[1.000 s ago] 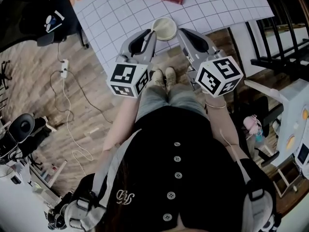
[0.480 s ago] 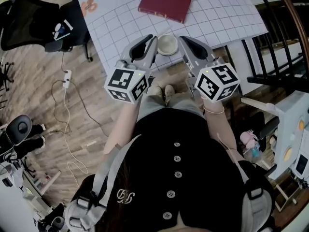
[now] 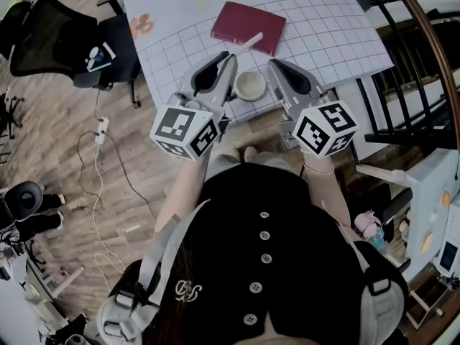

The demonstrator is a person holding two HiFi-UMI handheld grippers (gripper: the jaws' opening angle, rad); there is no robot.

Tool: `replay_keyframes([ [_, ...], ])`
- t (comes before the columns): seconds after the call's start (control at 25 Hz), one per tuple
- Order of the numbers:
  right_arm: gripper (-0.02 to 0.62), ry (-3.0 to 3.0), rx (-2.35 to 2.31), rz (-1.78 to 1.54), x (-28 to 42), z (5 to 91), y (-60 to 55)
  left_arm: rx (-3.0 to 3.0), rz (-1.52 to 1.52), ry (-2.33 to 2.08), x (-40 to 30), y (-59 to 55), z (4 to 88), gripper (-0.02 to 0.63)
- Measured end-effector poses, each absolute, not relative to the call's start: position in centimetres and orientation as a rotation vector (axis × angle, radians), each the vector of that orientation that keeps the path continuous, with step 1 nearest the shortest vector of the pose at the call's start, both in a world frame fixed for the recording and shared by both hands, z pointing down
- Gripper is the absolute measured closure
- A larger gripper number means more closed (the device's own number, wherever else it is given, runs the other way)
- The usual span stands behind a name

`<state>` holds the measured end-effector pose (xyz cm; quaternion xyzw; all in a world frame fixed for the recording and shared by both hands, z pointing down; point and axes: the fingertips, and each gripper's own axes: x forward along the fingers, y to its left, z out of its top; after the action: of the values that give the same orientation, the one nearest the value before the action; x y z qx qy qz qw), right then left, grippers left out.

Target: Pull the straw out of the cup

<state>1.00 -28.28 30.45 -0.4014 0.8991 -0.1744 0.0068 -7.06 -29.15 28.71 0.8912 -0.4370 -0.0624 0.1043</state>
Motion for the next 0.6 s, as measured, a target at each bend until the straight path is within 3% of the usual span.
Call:
replay_keyframes([
  [0.6,0.596,2.795,-1.193,-0.358,0.7,26.4,-29.3,2.676,-0.34,-1.268,-7.3,-29.9,24.9,0.563],
])
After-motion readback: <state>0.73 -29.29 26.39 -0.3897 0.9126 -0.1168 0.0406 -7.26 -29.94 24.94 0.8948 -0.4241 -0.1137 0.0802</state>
